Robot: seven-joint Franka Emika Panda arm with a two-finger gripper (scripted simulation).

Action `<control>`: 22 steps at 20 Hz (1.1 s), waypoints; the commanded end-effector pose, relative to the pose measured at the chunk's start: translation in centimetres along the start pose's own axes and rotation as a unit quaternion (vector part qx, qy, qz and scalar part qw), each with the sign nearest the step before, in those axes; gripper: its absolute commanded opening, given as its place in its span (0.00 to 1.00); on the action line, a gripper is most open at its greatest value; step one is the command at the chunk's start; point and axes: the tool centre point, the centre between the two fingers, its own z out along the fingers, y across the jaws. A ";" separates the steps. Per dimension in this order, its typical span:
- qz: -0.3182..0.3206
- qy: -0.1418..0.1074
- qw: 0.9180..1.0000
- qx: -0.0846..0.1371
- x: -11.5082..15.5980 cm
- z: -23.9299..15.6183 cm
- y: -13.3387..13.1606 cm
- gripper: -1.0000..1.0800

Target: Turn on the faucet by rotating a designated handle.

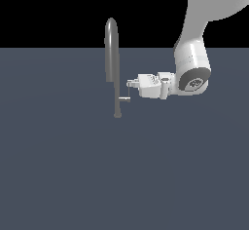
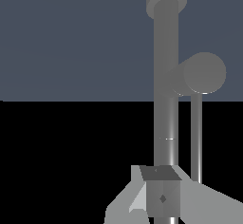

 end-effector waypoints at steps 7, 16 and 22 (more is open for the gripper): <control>0.000 0.001 1.000 0.002 -0.3 0.0 1.2 0.00; 0.000 0.000 1.000 0.001 -0.1 0.0 3.8 0.00; -0.005 0.001 1.000 0.002 0.0 0.0 4.5 0.00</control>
